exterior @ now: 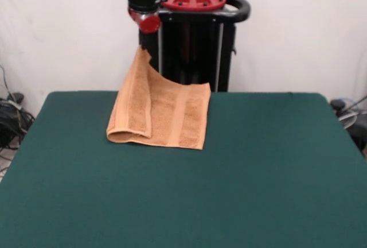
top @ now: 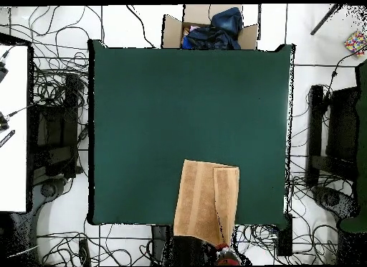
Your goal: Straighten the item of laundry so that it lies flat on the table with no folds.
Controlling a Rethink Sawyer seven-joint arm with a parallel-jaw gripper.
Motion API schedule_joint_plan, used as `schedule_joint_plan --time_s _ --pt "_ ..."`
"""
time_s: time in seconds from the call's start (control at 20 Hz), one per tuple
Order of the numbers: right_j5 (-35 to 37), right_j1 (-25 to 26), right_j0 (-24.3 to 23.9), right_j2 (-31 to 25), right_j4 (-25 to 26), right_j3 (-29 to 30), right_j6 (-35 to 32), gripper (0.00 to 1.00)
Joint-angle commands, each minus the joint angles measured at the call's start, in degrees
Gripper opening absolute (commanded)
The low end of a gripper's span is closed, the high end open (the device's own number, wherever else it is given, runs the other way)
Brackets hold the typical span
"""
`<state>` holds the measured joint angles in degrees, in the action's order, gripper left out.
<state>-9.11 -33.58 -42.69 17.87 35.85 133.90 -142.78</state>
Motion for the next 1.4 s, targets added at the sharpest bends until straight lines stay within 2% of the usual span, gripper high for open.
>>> schedule_joint_plan --time_s 0.05,0.45,0.55,0.6,0.7,0.75,0.8,0.9,1.0,1.1,1.2,1.4 --pt "-1.0 2.3 1.9 -0.4 0.5 -5.1 -2.8 0.00" --pt "2.5 -1.7 1.0 -1.6 0.4 -3.4 -1.9 0.00" --pt "5.6 -5.1 -0.2 -3.0 0.3 -2.2 -0.9 0.00" --pt "9.8 -10.0 -2.0 -5.2 -0.1 -0.9 1.0 0.00" --pt "22.1 -24.0 -8.7 -14.2 -5.0 4.6 7.7 0.00" --pt "29.7 -32.9 -10.2 -17.0 -10.0 6.7 12.9 0.00" --pt "35.6 -39.5 -11.2 -18.8 -14.6 8.0 16.9 0.00" --pt "48.8 -49.3 -9.9 -18.4 -21.1 6.9 23.1 0.00" --pt "60.9 -54.8 -8.4 -18.2 -23.9 3.6 25.2 0.00" --pt "68.0 -57.2 -8.1 -18.6 -25.5 1.3 25.9 0.00" --pt "69.3 -57.5 -7.6 -17.7 -26.6 0.4 26.3 0.00" --pt "65.0 -54.9 -7.0 -15.0 -26.9 1.0 28.2 0.00"
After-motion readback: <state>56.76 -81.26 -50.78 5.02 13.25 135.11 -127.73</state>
